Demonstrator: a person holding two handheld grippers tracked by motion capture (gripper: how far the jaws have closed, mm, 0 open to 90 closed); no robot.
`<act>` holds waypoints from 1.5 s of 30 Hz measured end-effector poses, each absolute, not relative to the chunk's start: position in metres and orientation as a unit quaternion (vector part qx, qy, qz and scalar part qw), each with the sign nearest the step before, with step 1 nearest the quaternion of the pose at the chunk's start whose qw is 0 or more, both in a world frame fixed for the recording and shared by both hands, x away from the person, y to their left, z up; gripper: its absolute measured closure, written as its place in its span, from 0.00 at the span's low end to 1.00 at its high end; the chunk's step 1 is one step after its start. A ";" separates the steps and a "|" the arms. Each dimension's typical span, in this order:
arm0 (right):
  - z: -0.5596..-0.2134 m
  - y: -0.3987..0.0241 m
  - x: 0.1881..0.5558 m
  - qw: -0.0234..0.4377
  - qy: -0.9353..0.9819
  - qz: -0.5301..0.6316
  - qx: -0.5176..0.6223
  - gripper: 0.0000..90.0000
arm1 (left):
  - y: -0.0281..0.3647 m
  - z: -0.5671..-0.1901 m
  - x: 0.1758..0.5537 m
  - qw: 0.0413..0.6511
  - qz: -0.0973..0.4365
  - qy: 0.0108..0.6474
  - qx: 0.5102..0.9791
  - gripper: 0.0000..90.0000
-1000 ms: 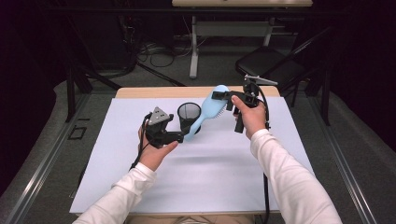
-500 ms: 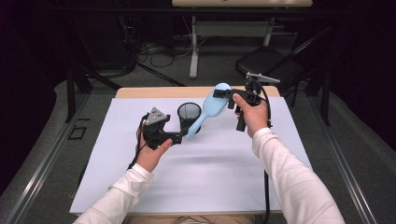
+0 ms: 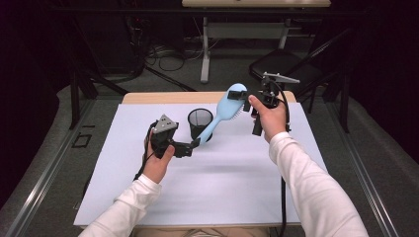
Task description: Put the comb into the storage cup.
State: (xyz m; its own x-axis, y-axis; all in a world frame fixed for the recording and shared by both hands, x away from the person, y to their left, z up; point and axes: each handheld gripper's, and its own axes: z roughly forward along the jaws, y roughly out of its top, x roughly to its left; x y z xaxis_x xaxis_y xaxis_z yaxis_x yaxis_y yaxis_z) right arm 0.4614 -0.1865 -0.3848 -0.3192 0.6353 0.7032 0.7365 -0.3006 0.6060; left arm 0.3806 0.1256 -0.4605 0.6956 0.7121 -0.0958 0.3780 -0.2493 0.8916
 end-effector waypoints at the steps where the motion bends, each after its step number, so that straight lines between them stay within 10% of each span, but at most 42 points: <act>1: -0.384 -0.187 0.461 0.045 -0.590 -0.558 -0.582 0.55 | 0.125 -0.461 0.380 0.500 0.169 0.352 0.773 0.01; 45: -0.352 -0.177 0.469 -0.022 -0.612 -0.552 -0.566 0.55 | 0.143 -0.459 0.378 0.498 0.169 0.371 0.765 0.01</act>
State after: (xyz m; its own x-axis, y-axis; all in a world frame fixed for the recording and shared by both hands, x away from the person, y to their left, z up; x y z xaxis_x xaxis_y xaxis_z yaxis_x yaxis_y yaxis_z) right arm 0.4687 -0.1772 -0.3521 -0.3581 0.7173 0.5977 0.6680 -0.2505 0.7008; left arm 0.3782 0.1428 -0.4591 0.6675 0.7363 -0.1106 0.3991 -0.2284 0.8880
